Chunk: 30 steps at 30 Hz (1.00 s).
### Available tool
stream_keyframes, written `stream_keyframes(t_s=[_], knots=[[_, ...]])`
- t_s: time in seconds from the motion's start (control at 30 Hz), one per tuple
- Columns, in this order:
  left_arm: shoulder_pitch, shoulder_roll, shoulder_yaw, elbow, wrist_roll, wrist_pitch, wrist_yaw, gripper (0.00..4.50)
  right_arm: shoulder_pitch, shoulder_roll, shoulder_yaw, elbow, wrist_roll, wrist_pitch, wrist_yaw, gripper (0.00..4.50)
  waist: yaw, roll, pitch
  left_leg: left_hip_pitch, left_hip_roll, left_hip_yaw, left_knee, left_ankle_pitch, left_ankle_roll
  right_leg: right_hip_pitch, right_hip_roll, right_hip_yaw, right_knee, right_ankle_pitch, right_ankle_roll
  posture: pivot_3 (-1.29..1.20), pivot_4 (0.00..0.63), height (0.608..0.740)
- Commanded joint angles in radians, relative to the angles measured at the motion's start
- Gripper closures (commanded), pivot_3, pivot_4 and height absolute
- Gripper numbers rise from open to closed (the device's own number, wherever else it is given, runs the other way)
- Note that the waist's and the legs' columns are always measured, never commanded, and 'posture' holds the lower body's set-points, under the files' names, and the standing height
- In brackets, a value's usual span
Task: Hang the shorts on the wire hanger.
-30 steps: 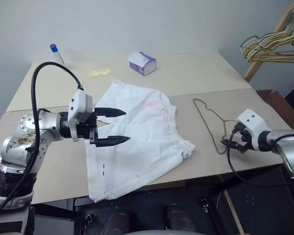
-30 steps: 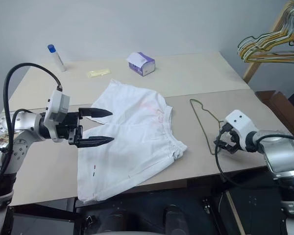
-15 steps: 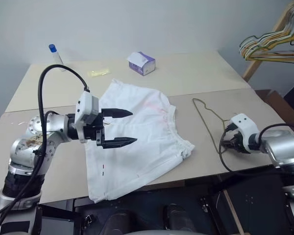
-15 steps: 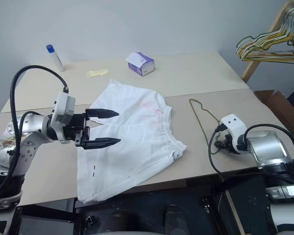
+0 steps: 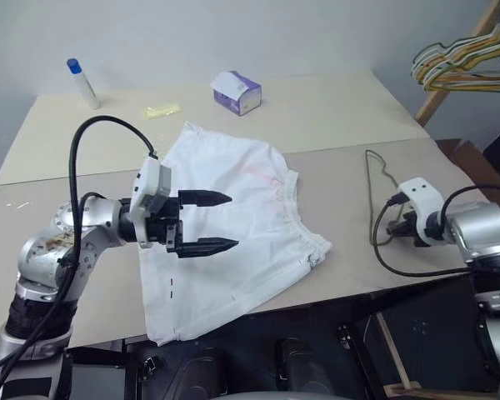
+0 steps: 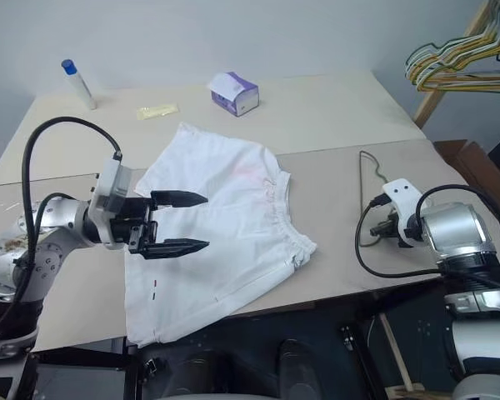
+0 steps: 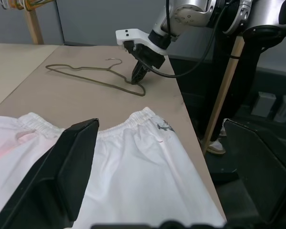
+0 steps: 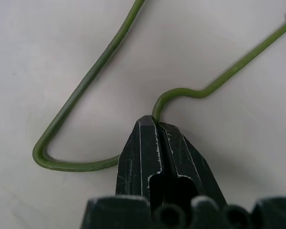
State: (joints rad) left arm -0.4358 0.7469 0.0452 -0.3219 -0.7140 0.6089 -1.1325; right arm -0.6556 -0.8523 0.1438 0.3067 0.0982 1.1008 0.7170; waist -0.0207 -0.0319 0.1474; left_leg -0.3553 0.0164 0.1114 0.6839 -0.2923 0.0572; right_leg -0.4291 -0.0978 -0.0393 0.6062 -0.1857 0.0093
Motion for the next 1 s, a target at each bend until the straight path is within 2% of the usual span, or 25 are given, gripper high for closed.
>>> stream_keyframes(t_s=[0.03,0.1,0.23,0.33,0.37,0.4,0.43,0.47,0.53,0.63,0.8,0.9,1.0], knots=[[-0.072,-0.016,-0.004,-0.001,-0.005,0.006,0.022,0.00,-0.013,-0.012,-0.023,0.032,-0.007,-0.033,-0.002,4.47,0.002,0.000,0.000,0.000,0.000,0.000,0.000,0.000,0.000,0.000,0.000,0.000,0.000,0.001,0.001,0.00,0.151,0.740],[-0.087,-0.020,-0.010,-0.010,-0.008,0.011,0.024,0.00,-0.005,-0.014,-0.028,0.034,-0.006,-0.048,0.000,4.47,0.002,-0.001,0.000,0.000,0.000,0.000,0.000,0.000,0.000,0.001,0.000,0.000,-0.002,0.003,0.004,0.00,0.152,0.740],[-0.048,0.011,0.003,-0.046,0.013,-0.019,0.009,0.00,0.074,-0.015,-0.081,-0.006,0.010,-0.069,-0.018,4.47,0.004,-0.001,-0.003,-0.001,0.000,0.001,0.000,0.000,0.000,0.002,0.000,0.000,-0.005,0.004,0.007,0.02,0.103,0.740],[-0.036,0.025,0.015,-0.060,0.002,-0.016,0.008,0.00,0.145,-0.014,-0.117,-0.068,0.019,-0.069,-0.022,4.47,0.010,-0.001,-0.010,-0.002,0.000,0.000,0.000,0.004,-0.007,0.002,0.001,-0.001,-0.006,0.005,0.008,0.05,0.077,0.740],[-0.053,0.025,0.007,-0.044,0.008,-0.019,0.001,0.00,0.140,-0.012,-0.115,-0.063,0.014,-0.076,-0.022,4.47,0.013,-0.001,-0.011,-0.003,0.000,0.000,0.000,0.004,-0.008,0.002,0.001,-0.002,-0.007,0.005,0.008,0.04,0.091,0.740],[-0.093,0.010,-0.014,-0.010,0.023,-0.022,0.004,0.00,0.106,-0.009,-0.103,-0.024,0.002,-0.100,-0.018,4.47,0.015,-0.002,-0.002,-0.004,0.000,-0.001,0.000,0.004,-0.008,0.002,0.001,-0.003,-0.008,0.005,0.008,-0.01,0.169,0.740],[-0.092,-0.002,-0.019,-0.015,0.025,-0.023,0.017,0.00,0.111,-0.010,-0.110,-0.024,0.004,-0.113,-0.016,4.47,0.016,-0.003,0.009,-0.004,0.000,0.000,0.000,0.004,-0.007,0.004,0.001,-0.002,-0.010,0.005,0.009,0.00,0.204,0.740],[-0.100,-0.013,-0.026,-0.004,0.031,-0.025,0.025,0.00,0.104,-0.011,-0.111,-0.016,0.001,-0.128,-0.014,4.47,0.014,-0.004,0.012,-0.003,0.000,-0.001,0.000,0.000,0.001,0.004,0.001,-0.002,-0.013,0.002,0.012,0.00,0.116,0.740],[-0.095,-0.013,-0.031,0.011,0.059,-0.060,0.009,0.00,0.109,-0.023,-0.120,-0.047,0.001,-0.141,-0.007,4.47,0.011,-0.002,0.002,-0.006,-0.001,-0.002,0.000,0.002,0.000,0.001,0.002,0.000,-0.012,0.006,0.015,0.00,0.113,0.740],[-0.093,-0.022,-0.028,0.037,0.077,-0.085,0.009,0.00,0.127,-0.050,-0.125,-0.111,-0.010,-0.176,-0.001,4.47,0.006,0.001,-0.001,-0.013,-0.001,-0.001,0.003,0.005,-0.005,-0.004,0.002,0.000,-0.011,0.010,0.010,-0.01,0.093,0.740],[-0.110,-0.040,-0.042,0.080,0.118,-0.160,-0.024,0.00,0.170,-0.101,-0.169,-0.274,-0.013,-0.222,-0.010,4.47,0.006,0.014,-0.010,-0.028,-0.001,-0.001,0.010,0.006,-0.007,-0.015,0.005,-0.001,-0.010,0.010,0.010,-0.03,0.064,0.740],[-0.129,-0.069,-0.046,0.112,0.133,-0.190,-0.018,0.00,0.197,-0.138,-0.198,-0.390,0.007,-0.212,0.011,4.47,0.007,0.015,-0.011,-0.030,-0.001,-0.001,0.011,0.006,-0.007,-0.017,0.005,-0.002,-0.011,0.011,0.011,-0.05,0.062,0.740],[-0.132,-0.087,-0.048,0.120,0.136,-0.197,-0.019,0.00,0.233,-0.160,-0.215,-0.466,-0.014,-0.282,-0.003,4.47,0.008,0.015,-0.012,-0.030,-0.001,-0.001,0.012,0.006,-0.006,-0.016,0.005,-0.002,-0.011,0.011,0.011,-0.06,0.060,0.740]])
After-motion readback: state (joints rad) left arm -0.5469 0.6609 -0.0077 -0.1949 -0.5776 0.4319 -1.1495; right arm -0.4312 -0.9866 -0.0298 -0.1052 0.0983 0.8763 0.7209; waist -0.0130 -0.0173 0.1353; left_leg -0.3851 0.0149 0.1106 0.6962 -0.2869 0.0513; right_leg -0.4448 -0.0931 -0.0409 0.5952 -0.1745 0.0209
